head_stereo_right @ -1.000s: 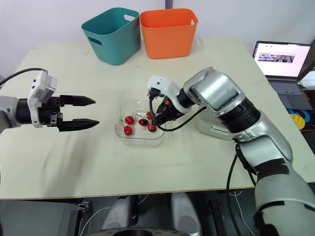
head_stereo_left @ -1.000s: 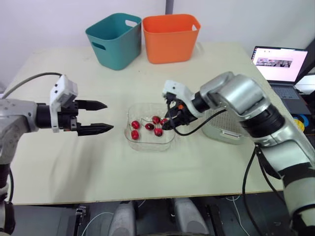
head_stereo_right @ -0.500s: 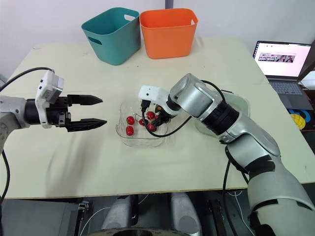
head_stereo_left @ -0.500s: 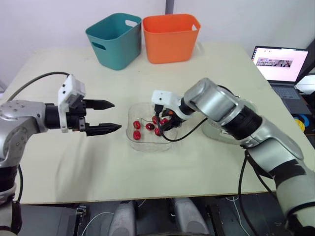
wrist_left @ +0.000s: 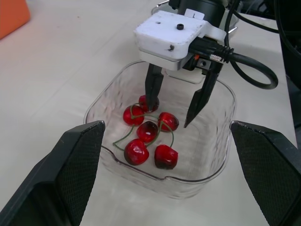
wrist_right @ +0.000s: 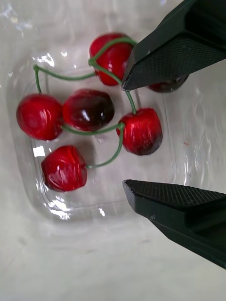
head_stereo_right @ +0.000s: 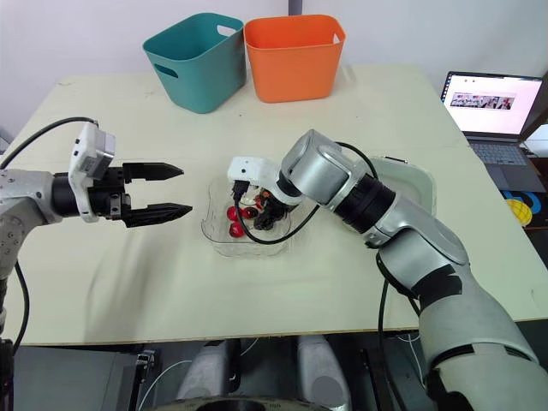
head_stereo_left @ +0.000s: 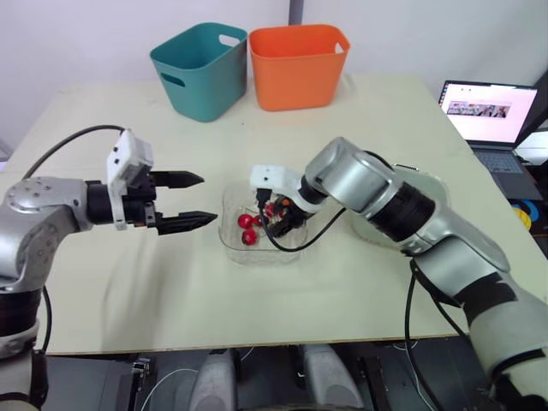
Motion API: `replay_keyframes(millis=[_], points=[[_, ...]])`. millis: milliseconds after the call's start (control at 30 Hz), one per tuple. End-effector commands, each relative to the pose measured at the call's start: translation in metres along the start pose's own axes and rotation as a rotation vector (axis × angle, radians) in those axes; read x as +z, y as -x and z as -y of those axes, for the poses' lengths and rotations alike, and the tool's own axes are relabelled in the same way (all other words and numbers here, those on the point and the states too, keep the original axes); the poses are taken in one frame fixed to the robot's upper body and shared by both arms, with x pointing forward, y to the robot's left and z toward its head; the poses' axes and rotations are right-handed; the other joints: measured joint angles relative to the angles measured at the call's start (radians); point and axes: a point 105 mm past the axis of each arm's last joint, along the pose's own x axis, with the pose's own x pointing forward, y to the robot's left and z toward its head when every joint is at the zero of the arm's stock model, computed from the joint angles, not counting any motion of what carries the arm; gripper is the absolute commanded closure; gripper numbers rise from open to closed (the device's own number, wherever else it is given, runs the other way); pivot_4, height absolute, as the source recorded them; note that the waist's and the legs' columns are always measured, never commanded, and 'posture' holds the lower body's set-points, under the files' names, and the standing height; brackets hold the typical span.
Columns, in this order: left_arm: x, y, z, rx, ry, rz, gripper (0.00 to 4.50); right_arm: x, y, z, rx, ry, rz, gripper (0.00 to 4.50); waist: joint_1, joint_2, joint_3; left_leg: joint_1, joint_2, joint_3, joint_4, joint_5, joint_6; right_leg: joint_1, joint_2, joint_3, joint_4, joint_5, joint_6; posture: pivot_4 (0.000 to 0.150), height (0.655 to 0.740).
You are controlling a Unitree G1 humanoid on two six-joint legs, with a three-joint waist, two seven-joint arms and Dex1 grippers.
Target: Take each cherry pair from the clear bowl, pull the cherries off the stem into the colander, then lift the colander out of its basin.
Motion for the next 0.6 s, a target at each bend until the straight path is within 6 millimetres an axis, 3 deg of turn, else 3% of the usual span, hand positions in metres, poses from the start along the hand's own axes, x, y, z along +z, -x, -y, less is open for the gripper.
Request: replay_keyframes(millis=[33,333,433,600], points=[[0.007,0.001,-0.002,0.011,-0.043,0.013,0.0,0.01,0.003,0.0,-0.008,0.059,-0.006,1.34,0.0,0.0,0.0,0.0,0.0,0.0,0.0,0.0,0.0,0.0,0.0,0.0,0.0,0.0,0.0,0.15,0.74],[0.008,0.002,-0.004,0.026,-0.056,0.019,0.0,0.007,-0.015,0.003,-0.019,0.126,-0.061,1.34,-0.001,0.0,0.0,0.0,0.0,0.0,0.0,0.0,0.0,-0.001,0.0,0.0,0.0,0.0,0.0,0.15,0.74],[0.01,0.003,-0.006,0.033,-0.062,0.022,0.0,0.004,-0.019,0.005,-0.022,0.14,-0.077,1.86,0.001,0.0,0.0,0.0,0.0,0.0,0.0,0.0,0.0,0.0,0.0,0.0,0.0,0.0,0.0,0.15,0.74],[0.011,0.003,-0.007,0.041,-0.066,0.026,0.0,0.002,-0.018,0.006,-0.025,0.163,-0.077,3.53,0.0,0.0,0.0,0.0,0.0,0.0,0.0,0.0,0.0,0.0,0.0,0.0,0.0,0.0,0.0,0.15,0.74]])
